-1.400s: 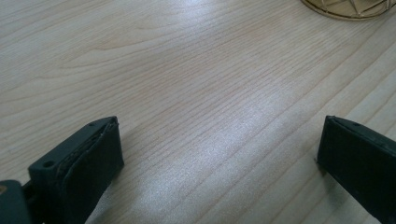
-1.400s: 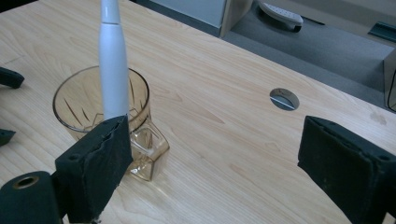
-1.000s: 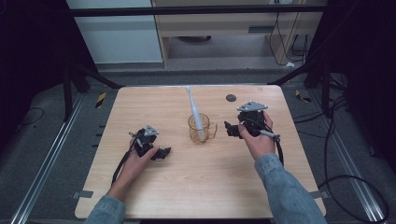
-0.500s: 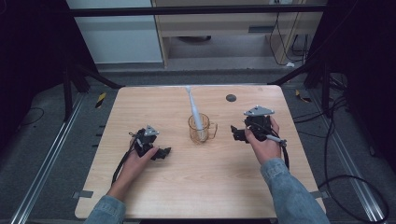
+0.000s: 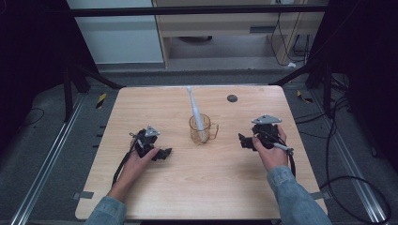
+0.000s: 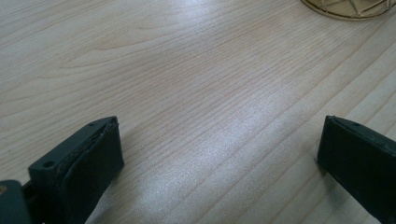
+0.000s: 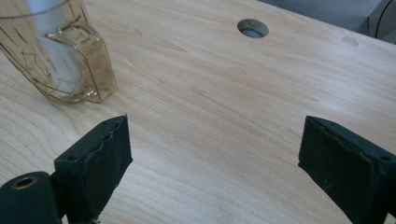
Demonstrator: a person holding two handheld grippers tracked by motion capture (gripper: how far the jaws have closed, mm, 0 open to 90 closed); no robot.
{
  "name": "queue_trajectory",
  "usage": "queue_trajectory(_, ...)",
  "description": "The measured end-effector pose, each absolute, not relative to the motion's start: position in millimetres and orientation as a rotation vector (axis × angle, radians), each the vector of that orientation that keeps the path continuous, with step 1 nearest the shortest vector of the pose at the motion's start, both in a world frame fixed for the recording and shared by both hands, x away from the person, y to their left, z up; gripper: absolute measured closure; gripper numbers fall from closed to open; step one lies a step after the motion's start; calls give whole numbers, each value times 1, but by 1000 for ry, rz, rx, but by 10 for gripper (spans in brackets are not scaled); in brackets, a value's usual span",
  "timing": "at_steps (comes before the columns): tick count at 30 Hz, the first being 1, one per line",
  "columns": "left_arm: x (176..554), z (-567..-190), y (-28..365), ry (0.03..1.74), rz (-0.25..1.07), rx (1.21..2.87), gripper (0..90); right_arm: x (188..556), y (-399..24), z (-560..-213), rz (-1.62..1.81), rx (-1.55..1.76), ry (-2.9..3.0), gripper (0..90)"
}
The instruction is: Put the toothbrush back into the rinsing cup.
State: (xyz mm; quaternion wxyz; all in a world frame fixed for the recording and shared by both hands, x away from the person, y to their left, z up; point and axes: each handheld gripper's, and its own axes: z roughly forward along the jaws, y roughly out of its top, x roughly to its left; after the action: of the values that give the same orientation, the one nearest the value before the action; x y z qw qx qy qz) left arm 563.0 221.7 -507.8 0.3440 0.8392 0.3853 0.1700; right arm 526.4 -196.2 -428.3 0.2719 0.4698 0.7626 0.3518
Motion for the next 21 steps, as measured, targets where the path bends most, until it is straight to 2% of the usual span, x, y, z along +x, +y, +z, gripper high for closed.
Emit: queue_trajectory(21, 563, -508, 222, 1001, 441, 2179, 0, 519, -221, -467, 873, 1359, 2058, 97)
